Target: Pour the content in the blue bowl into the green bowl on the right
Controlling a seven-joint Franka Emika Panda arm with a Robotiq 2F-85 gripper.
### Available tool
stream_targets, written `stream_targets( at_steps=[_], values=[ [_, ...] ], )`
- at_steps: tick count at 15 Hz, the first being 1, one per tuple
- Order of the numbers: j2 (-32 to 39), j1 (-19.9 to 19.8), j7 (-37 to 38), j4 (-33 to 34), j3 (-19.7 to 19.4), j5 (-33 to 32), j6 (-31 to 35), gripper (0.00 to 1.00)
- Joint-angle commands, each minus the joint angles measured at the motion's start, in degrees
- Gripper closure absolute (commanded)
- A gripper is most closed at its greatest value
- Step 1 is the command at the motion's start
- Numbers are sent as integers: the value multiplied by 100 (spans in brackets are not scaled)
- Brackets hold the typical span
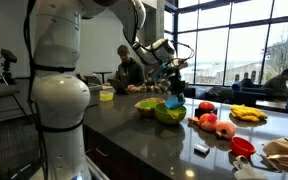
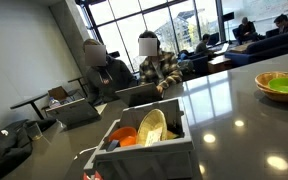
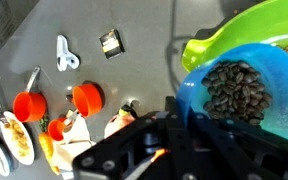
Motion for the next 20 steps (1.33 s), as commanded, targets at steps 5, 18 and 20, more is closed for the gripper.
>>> stream_targets(
  at_steps=[5,18,20],
  values=[
    [793,502,1931,1168,78,-304,-1380,99],
    [1668,817,3636,2088,21,-1209,-3812,99],
    [1706,831,3710,2121,63,-1498,-4116,99]
  ],
)
